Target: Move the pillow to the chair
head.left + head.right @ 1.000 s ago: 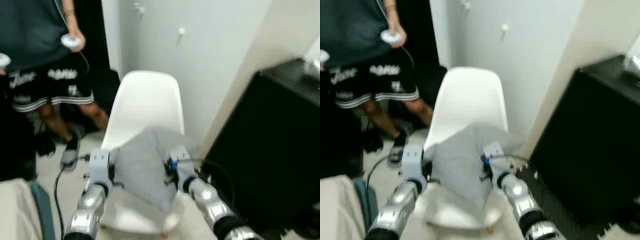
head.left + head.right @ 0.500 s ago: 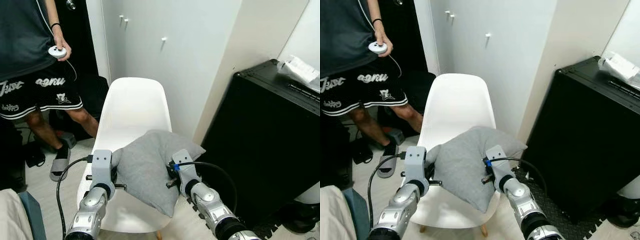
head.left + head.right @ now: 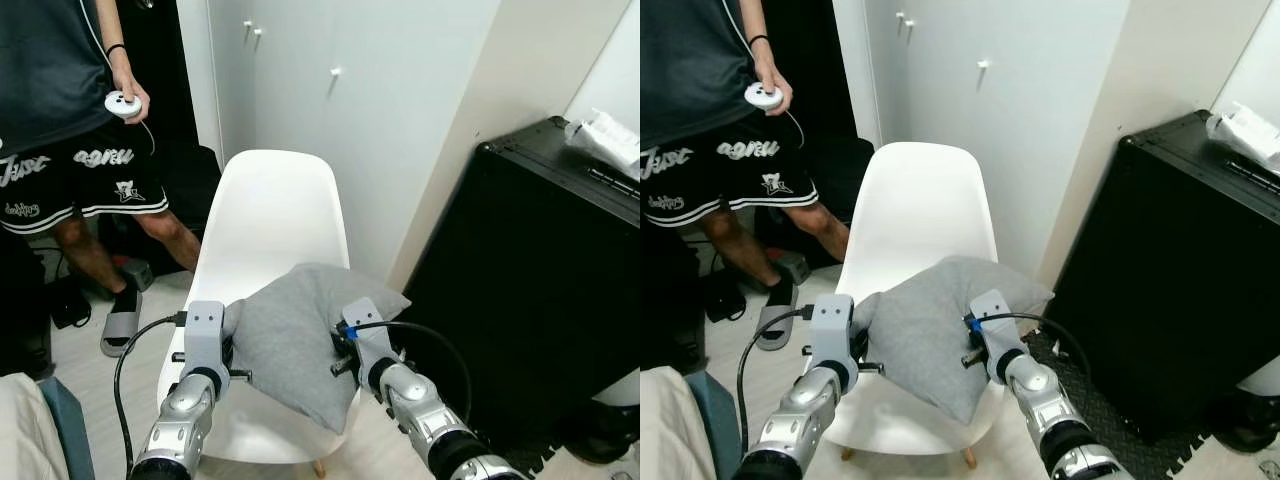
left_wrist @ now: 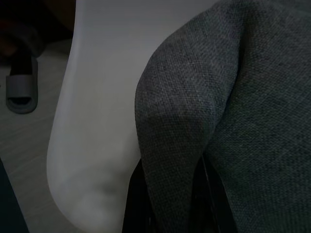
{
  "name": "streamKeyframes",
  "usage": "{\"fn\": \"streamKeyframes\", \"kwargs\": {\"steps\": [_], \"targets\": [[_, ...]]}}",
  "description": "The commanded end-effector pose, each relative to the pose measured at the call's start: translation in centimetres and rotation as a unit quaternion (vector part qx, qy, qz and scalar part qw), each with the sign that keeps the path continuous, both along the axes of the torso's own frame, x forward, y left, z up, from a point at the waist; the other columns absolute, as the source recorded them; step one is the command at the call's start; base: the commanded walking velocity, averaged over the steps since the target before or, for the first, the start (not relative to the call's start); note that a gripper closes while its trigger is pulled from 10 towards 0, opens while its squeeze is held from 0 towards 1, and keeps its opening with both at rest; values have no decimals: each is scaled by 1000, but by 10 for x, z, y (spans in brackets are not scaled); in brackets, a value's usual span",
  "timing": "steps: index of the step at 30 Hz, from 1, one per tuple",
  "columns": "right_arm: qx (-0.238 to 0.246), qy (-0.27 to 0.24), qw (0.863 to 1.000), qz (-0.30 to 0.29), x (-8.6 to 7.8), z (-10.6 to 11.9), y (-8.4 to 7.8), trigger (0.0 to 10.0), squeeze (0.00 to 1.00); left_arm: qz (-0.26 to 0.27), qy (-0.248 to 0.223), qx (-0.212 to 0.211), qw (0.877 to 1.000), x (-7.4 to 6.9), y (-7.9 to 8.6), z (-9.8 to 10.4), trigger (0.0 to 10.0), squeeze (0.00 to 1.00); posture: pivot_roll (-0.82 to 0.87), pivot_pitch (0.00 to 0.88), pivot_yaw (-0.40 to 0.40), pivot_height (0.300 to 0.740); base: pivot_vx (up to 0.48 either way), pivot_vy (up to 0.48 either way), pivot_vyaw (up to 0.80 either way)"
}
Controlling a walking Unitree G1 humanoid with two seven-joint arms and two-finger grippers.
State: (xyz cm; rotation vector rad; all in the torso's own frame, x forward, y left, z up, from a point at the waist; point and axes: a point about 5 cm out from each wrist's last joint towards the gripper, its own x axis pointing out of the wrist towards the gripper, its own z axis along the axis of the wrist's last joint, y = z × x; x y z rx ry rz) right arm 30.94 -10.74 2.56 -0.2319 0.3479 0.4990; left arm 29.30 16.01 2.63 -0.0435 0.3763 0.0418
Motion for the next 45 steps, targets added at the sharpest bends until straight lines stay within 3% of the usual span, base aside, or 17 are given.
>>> {"fn": "streamKeyframes", "kwargs": {"steps": [1, 8, 17, 18, 22, 31, 36, 45], "targets": [[-19, 10, 1000, 20, -1, -3, 1, 10000, 0, 27, -18, 7, 999, 6, 9, 6, 10000, 0, 11, 90, -94, 740, 0, 0, 0], [-22, 11, 999, 26, 4, 0, 0, 10000, 0, 30, -20, 8, 999, 10, 10, 8, 10000, 0, 12, 97, -94, 740, 0, 0, 0], [-17, 7, 998, 55, 10, 9, 27, 10000, 0, 28, -24, 24, 999, 11, 14, 10, 10000, 0, 32, 101, -118, 740, 0, 0, 0], [-14, 7, 997, 70, 12, 14, 41, 10000, 0, 44, -28, 32, 998, 10, 25, 11, 10000, 0, 65, 108, -157, 740, 0, 0, 0], [-12, 3, 995, 97, 16, 22, 59, 10000, 0, 81, -32, 44, 995, 5, 49, 12, 10000, 0, 88, 115, -184, 740, 0, 0, 0], [-9, -2, 995, 100, 19, 29, 71, 10000, 0, 141, -28, 58, 988, -13, 87, 10, 10000, 0, 100, 117, -202, 740, 0, 0, 0], [-4, -1, 995, 95, 20, 29, 70, 10000, 0, 146, -26, 53, 987, -16, 86, 7, 10000, 0, 100, 117, -200, 740, 0, 0, 0], [12, 6, 998, 67, 19, 23, 53, 10000, 0, 117, -23, 28, 993, -9, 59, 3, 10000, 0, 67, 104, -170, 740, 0, 0, 0]]}}
